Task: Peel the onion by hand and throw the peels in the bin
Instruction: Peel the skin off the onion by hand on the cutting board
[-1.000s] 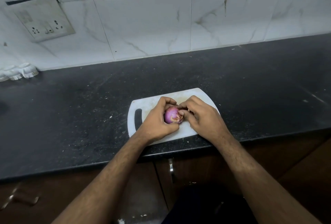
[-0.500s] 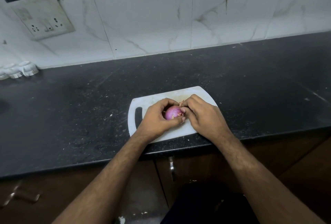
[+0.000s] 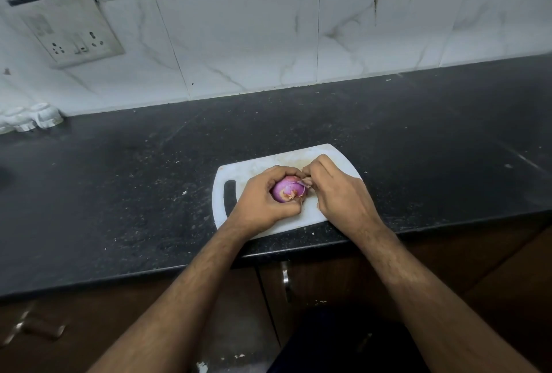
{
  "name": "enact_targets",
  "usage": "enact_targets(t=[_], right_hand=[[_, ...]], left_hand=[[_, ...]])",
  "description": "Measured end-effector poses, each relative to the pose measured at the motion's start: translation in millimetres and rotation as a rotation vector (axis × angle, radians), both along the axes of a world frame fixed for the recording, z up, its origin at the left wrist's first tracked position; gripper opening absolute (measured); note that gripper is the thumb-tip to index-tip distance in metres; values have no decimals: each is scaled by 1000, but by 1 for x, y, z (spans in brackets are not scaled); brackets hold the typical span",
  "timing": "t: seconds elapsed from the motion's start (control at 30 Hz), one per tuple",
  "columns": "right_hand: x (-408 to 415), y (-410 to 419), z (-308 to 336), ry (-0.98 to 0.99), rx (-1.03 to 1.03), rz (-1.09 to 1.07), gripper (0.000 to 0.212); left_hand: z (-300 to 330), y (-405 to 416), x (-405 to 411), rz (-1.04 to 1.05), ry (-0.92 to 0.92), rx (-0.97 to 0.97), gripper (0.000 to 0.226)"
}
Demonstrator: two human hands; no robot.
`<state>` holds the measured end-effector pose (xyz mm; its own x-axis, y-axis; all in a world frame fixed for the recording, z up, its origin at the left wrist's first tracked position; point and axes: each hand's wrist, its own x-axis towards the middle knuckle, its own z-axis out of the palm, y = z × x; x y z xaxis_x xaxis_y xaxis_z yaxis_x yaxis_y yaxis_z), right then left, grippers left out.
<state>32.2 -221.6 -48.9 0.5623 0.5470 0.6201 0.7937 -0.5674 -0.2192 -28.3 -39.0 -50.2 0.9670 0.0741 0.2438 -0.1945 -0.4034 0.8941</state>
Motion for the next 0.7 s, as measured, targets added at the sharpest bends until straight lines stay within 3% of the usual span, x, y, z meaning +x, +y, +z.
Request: enact_targets(t=[0.2, 0.53, 0.7], right_hand=[[0, -2, 1, 86, 26, 16, 31], [-1, -3, 7, 232, 107, -24, 19], [19, -7, 0, 348, 444, -197, 17]], left_hand=[[2, -2, -1, -25, 13, 19, 53], [3, -2, -1, -35, 56, 35, 56], [4, 2, -3, -55, 75, 21, 59]])
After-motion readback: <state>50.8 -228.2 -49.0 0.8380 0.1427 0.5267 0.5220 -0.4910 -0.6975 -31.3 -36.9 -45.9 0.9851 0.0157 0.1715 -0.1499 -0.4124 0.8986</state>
